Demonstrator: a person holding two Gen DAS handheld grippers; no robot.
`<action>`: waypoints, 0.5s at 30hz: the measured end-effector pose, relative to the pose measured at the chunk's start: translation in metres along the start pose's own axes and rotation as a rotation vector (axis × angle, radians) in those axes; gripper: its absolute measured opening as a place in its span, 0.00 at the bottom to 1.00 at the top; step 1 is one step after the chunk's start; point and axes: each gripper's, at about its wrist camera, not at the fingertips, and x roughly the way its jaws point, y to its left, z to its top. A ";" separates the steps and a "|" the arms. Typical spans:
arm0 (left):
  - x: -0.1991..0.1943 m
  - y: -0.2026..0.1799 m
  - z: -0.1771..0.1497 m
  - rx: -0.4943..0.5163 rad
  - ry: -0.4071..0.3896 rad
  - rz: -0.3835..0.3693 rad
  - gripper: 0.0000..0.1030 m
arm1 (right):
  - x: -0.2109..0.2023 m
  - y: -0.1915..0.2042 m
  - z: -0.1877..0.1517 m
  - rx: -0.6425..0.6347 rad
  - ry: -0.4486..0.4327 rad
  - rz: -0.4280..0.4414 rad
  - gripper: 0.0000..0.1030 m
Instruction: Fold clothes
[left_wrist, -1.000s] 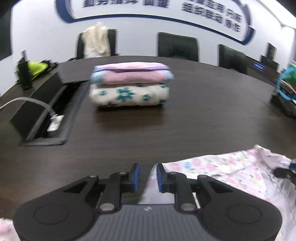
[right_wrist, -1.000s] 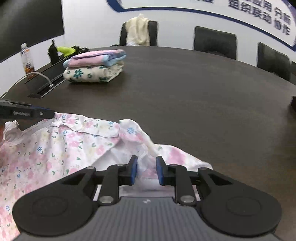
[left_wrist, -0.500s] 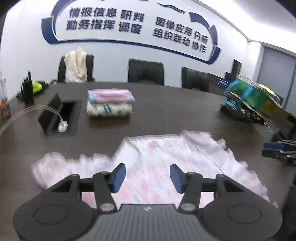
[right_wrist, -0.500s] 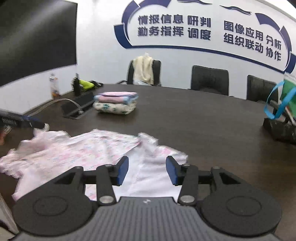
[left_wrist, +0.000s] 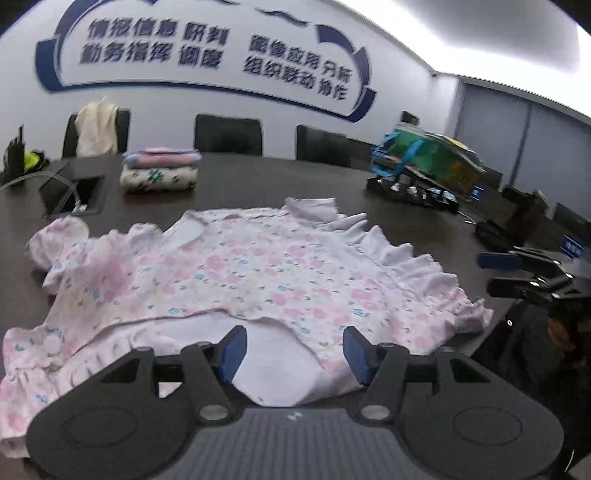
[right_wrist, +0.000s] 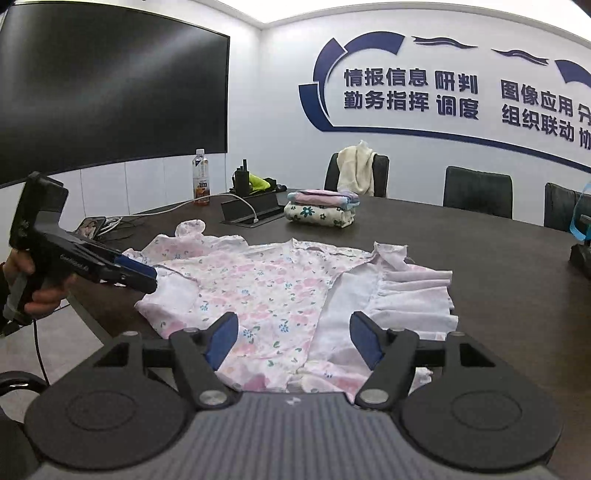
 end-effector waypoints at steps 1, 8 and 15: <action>0.001 0.000 -0.001 -0.001 0.004 0.002 0.54 | 0.000 0.002 0.000 -0.001 0.002 -0.001 0.66; 0.003 0.002 -0.006 -0.006 0.023 0.006 0.55 | 0.005 0.007 -0.011 0.002 -0.009 -0.022 0.67; 0.008 0.005 -0.006 -0.004 0.039 0.010 0.55 | 0.019 0.012 -0.020 -0.008 0.024 -0.019 0.71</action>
